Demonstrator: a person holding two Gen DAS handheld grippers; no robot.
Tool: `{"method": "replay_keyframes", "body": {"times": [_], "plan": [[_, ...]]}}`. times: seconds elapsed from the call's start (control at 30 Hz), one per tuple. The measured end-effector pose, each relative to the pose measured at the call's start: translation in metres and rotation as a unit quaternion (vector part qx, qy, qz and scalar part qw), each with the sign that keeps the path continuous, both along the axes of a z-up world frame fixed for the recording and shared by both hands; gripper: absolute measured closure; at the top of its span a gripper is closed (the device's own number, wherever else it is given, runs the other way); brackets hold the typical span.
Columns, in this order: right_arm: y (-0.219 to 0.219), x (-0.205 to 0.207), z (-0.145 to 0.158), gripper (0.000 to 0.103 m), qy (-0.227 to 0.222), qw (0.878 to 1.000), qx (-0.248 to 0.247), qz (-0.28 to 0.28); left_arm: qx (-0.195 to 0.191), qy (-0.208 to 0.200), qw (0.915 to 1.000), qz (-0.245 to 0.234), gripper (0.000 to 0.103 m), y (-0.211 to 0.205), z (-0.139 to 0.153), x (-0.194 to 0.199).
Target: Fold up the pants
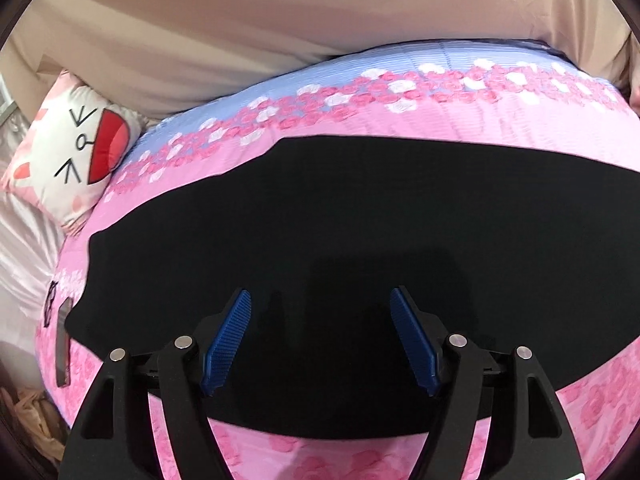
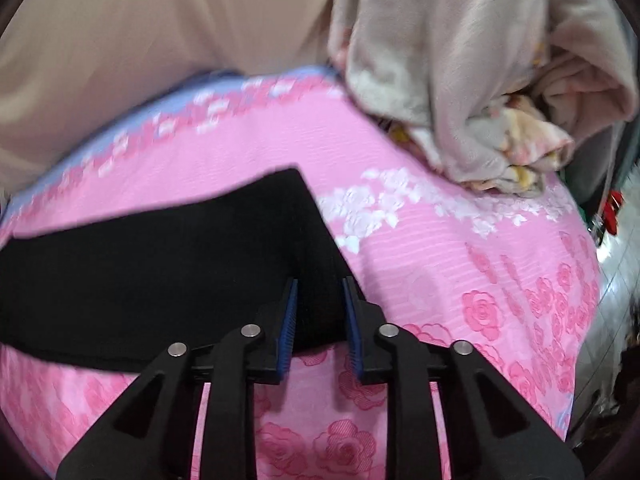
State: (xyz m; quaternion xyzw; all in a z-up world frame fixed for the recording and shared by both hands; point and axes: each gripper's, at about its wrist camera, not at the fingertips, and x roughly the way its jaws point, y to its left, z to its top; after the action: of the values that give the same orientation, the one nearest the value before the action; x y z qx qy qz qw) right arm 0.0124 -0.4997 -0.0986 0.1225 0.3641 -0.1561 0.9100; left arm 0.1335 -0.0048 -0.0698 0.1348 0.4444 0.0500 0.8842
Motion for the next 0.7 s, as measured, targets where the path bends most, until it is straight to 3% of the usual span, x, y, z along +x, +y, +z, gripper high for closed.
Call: {"method": "replay_keyframes", "body": {"times": [0.1, 0.2, 0.37, 0.43, 0.5, 0.57, 0.6, 0.63, 0.67, 0.7], "plan": [[0.011, -0.008, 0.022, 0.080, -0.042, 0.999, -0.004, -0.006, 0.000, -0.014, 0.9994, 0.031, 0.033, 0.028, 0.005, -0.004], [0.037, 0.006, 0.039, 0.080, -0.066, 0.997, 0.021, 0.046, -0.001, -0.030, 0.9960, 0.084, 0.032, 0.075, 0.013, 0.003], [0.099, 0.057, 0.038, 0.080, -0.047, 0.989, 0.034, 0.135, -0.001, -0.060, 0.9810, 0.184, 0.033, 0.175, 0.032, 0.036], [0.120, 0.078, 0.034, 0.080, -0.040, 0.986, 0.047, 0.158, -0.018, -0.073, 0.9785, 0.192, 0.033, 0.199, 0.039, 0.053], [0.140, 0.094, 0.029, 0.080, -0.036, 0.983, 0.059, 0.172, -0.033, -0.052, 0.9816, 0.181, 0.032, 0.209, 0.034, 0.074], [0.161, 0.108, 0.023, 0.080, -0.028, 0.979, 0.063, 0.190, -0.044, -0.015, 0.9873, 0.152, 0.028, 0.212, 0.010, 0.100], [0.169, 0.115, 0.018, 0.081, -0.019, 0.978, 0.058, 0.202, -0.030, 0.014, 0.9876, 0.154, 0.026, 0.214, -0.008, 0.110], [0.172, 0.122, 0.008, 0.080, 0.000, 0.980, 0.041, 0.197, -0.018, -0.006, 0.9878, 0.155, 0.008, 0.217, -0.018, 0.113], [0.172, 0.124, 0.001, 0.081, 0.016, 0.983, 0.024, 0.181, 0.016, -0.035, 0.9839, 0.174, 0.005, 0.221, -0.017, 0.112], [0.166, 0.125, -0.006, 0.082, 0.020, 0.985, 0.024, 0.169, 0.040, -0.034, 0.9827, 0.178, 0.005, 0.224, -0.018, 0.114]]}}
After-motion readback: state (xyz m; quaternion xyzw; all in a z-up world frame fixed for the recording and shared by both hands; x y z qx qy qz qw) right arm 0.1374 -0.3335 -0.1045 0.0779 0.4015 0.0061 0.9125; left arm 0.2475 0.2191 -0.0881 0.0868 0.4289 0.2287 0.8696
